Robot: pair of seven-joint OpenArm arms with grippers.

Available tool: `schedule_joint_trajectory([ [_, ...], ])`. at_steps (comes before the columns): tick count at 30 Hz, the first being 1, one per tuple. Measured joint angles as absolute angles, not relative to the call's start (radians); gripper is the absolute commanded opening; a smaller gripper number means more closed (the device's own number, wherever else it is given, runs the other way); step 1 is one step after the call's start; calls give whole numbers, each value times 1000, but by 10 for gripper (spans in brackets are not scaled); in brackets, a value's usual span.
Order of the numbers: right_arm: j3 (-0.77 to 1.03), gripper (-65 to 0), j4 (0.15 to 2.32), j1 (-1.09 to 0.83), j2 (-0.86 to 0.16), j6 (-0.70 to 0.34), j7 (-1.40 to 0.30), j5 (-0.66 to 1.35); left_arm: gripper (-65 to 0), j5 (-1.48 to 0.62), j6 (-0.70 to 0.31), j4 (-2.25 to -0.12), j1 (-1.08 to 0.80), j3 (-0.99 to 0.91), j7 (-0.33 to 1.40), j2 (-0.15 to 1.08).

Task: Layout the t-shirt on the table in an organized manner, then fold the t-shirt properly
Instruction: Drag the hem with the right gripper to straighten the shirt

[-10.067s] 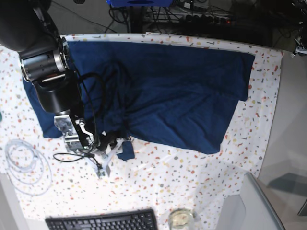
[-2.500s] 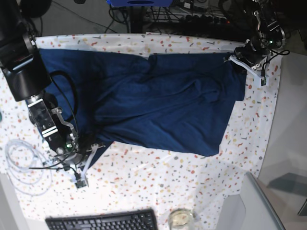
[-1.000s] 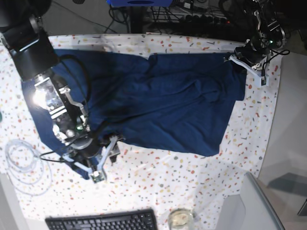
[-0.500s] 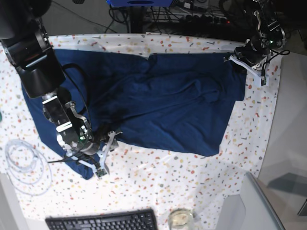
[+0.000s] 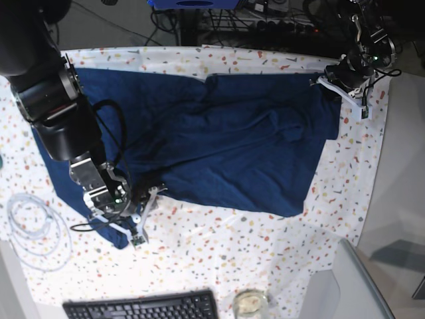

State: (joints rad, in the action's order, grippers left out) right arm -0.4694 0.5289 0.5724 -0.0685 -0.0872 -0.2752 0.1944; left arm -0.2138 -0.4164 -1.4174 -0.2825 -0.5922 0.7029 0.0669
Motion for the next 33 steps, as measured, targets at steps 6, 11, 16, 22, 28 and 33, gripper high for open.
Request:
schedule_joint_trajectory([
  [6,-469,-350,521,573,-73,-87,-276,194,-650,-214,-416,-1417,-282,-592,703,67],
  [11,-469,-357,459,582,-74,-87,-241,202,-650,-214,-416,-1417,-282,-592,704,67],
  [16,-469,-522,447,586,-71,-88,-238,202,-650,-214,-416,-1417,-282,-592,703,67],
  [22,-469,-636,485,583,-73,-88,-273,197,-650,-214,-416,-1417,-282,-592,704,67],
  [28,-468,-650,612,593,-84,-87,-271,200,-650,-214,-416,-1417,-282,-592,703,67],
  [33,-468,-650,649,624,-105,-87,-265,201,-650,-217,-416,-1417,-282,-592,703,67],
])
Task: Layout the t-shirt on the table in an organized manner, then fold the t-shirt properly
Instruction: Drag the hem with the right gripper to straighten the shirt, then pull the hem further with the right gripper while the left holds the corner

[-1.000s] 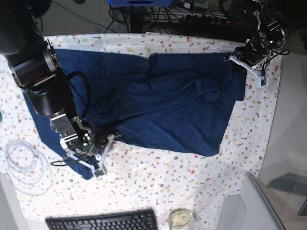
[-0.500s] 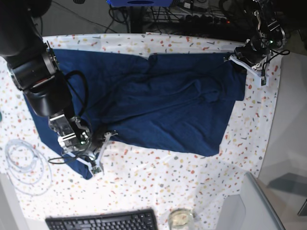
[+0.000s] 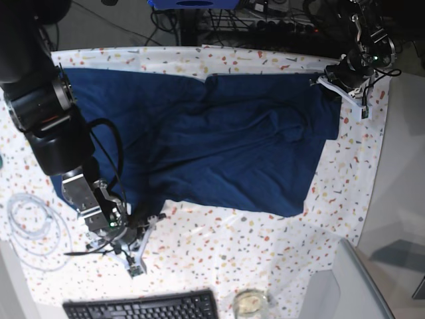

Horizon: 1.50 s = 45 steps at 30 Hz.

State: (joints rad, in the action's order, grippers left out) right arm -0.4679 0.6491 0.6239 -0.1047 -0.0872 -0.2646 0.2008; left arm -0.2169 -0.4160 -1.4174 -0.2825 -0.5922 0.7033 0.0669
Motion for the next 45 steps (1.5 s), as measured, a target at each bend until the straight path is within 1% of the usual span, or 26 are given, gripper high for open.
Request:
schedule_joint_trajectory([
  [5,-435,-650,648,631,-115,-87,-276,201,-650,-217,-416,-1417,-282,-592,704,67],
  [8,-336,-650,648,632,-110,-87,-197,201,-650,-218,-416,-1417,-282,-592,704,67],
  [13,-250,-650,648,639,-127,-87,-86,194,-650,-217,-416,-1417,-282,-592,705,67],
  [21,-237,-650,682,643,-123,-87,42,194,-650,-187,-402,-1459,-290,-592,733,64],
  [25,-237,-650,686,656,-123,-87,78,194,-650,-183,-400,-1487,-301,-593,745,64],
  [34,-233,-650,688,655,-114,-84,87,194,-650,-184,-400,-1489,-299,-593,745,64],
  [38,-233,-650,694,583,-96,-79,82,196,-650,-187,-400,-1489,-300,-593,745,60],
  [41,-233,-650,694,530,-70,-80,75,195,-650,-189,-400,-1491,-299,-593,791,61],
  [45,-233,-650,720,472,-47,-76,87,196,-650,-187,-399,-1546,-302,-595,819,62],
])
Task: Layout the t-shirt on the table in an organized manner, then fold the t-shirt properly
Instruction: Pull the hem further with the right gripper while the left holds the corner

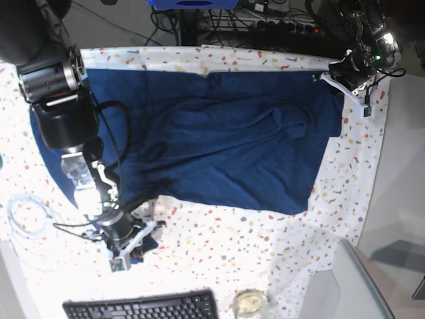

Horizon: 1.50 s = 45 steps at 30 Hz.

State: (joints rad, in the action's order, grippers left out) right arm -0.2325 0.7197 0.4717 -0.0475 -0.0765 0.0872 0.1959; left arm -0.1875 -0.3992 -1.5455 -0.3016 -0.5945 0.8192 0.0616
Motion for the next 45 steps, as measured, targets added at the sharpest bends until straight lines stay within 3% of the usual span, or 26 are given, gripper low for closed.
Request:
schedule_joint_trajectory([
  [8,-233,-650,821,338,-3,-71,29,197,-650,-187,-399,-1592,-300,-595,850,61],
  [11,-233,-639,904,311,-9,31,-51,200,-650,-191,-400,-1592,-300,-593,849,61],
  [17,-241,-365,1119,253,-16,86,-173,198,-650,-191,-400,-1593,-313,-594,850,59],
  [22,-260,-336,1202,290,-14,78,-182,198,-650,-191,-401,-1593,-311,-594,850,59],
  [25,-315,-336,1065,411,-26,59,-228,193,-650,-191,-400,-1594,-313,-594,850,59],
  [29,-367,-333,709,595,-13,38,-204,199,-650,-192,-401,-1594,-317,-595,850,62],
  [36,-367,-194,236,822,-4,44,39,199,-650,-191,-400,-1665,-353,-595,853,61],
  [40,-367,-182,194,834,3,31,54,198,-650,-191,-401,-1675,-353,-594,850,61],
  [45,-453,-191,194,789,39,-117,58,198,-650,-194,-401,-1676,-365,-594,850,58],
])
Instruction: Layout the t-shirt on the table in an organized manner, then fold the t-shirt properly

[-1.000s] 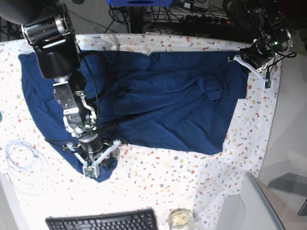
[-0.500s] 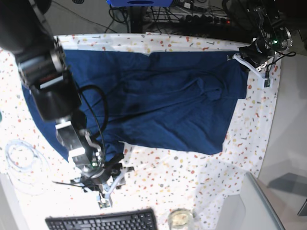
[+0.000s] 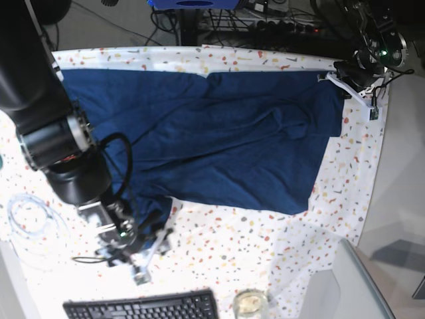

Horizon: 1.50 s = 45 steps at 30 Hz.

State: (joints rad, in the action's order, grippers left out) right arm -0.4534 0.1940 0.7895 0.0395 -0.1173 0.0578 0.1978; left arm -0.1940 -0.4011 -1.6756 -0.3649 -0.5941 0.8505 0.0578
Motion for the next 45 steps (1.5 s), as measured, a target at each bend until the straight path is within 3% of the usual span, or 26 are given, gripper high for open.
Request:
schedule_joint_trajectory([
  [3,-482,-204,194,757,60,-122,57,194,-650,-191,-401,-1676,-371,-595,853,59],
  [7,-435,-293,194,744,47,-101,53,196,-650,-198,-408,-1676,-371,-654,849,56],
  [13,-416,-198,218,721,35,-1,57,197,-650,-191,-401,-1674,-374,-679,852,62],
  [20,-412,-200,230,697,13,27,54,198,-650,-191,-404,-1673,-376,-678,850,58],
  [22,-412,-261,230,688,14,27,54,198,-650,-191,-404,-1672,-374,-672,850,57],
  [24,-412,-429,232,673,17,27,54,200,-650,-192,-404,-1672,-373,-672,850,57],
  [26,-412,-644,233,659,20,27,49,200,-650,-191,-403,-1672,-372,-673,850,57],
  [29,-412,-614,233,657,17,27,46,201,-650,-191,-404,-1671,-372,-673,850,59],
  [31,-412,-648,236,660,16,27,47,201,-650,-191,-404,-1671,-372,-673,850,59],
  [34,-405,-648,304,627,14,28,45,202,-650,-192,-404,-1671,-371,-674,850,59],
  [45,-163,-648,1046,307,-84,38,-303,201,-650,-195,-404,-1671,-369,-672,851,60],
])
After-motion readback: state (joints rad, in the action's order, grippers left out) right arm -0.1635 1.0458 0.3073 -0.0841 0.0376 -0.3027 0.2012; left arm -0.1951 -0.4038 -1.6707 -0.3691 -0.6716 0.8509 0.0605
